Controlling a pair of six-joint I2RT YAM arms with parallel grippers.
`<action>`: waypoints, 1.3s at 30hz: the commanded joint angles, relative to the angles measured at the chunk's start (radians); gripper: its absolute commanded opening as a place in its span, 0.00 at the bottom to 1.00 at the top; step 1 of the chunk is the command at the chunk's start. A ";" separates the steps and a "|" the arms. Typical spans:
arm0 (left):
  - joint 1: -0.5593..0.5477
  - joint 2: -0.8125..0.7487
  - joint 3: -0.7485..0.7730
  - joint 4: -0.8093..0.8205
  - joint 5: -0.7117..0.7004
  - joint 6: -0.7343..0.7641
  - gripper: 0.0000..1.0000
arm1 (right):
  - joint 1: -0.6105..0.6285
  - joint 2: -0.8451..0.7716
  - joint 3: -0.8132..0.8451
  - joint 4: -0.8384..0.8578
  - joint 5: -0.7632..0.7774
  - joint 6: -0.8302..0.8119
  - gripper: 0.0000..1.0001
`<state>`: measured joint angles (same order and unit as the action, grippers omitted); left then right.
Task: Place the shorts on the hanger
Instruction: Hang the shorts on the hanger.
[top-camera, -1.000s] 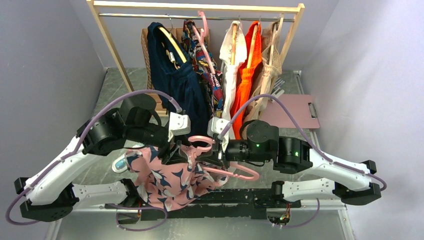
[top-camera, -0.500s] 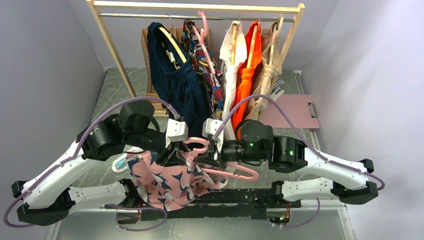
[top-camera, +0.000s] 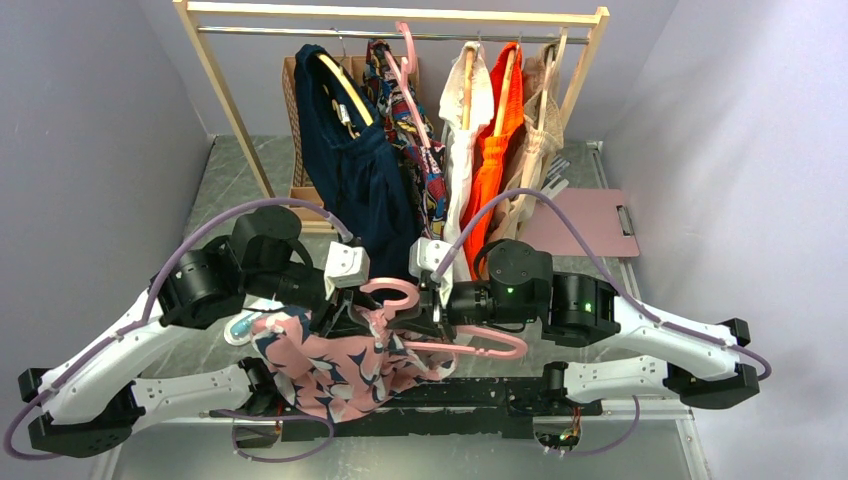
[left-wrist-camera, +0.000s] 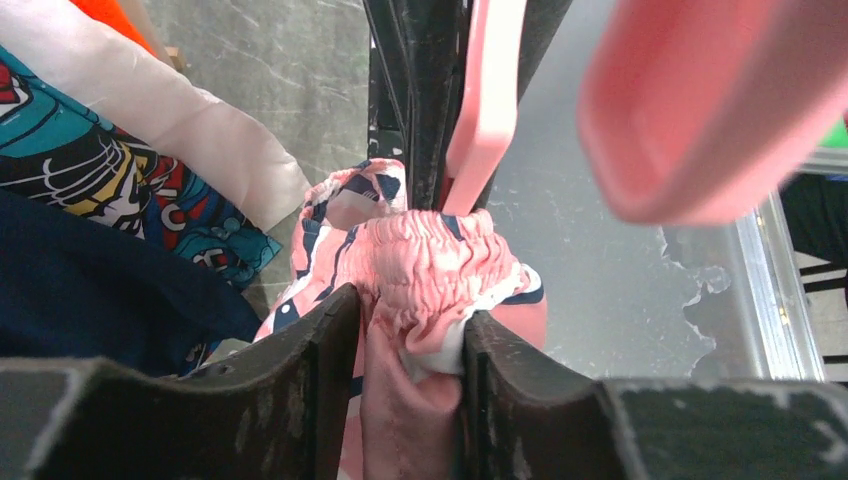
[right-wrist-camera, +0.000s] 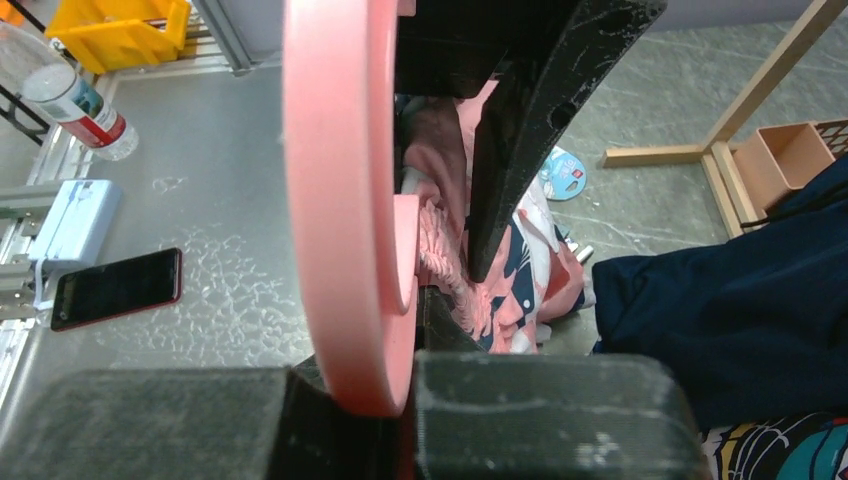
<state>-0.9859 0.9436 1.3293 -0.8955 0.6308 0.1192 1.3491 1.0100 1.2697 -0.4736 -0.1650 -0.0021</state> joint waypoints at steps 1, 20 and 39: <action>-0.004 -0.002 -0.028 0.020 0.011 -0.023 0.45 | 0.002 -0.060 0.032 0.247 -0.019 0.023 0.00; -0.004 -0.120 -0.024 0.112 -0.177 -0.047 0.07 | 0.002 -0.026 0.016 0.257 0.018 0.047 0.13; -0.004 -0.477 0.109 0.149 -0.575 -0.155 0.07 | 0.002 -0.200 0.053 0.218 0.147 0.164 0.91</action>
<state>-0.9920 0.5102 1.3674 -0.8474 0.1520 0.0101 1.3479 0.8734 1.3674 -0.2737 -0.0296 0.1146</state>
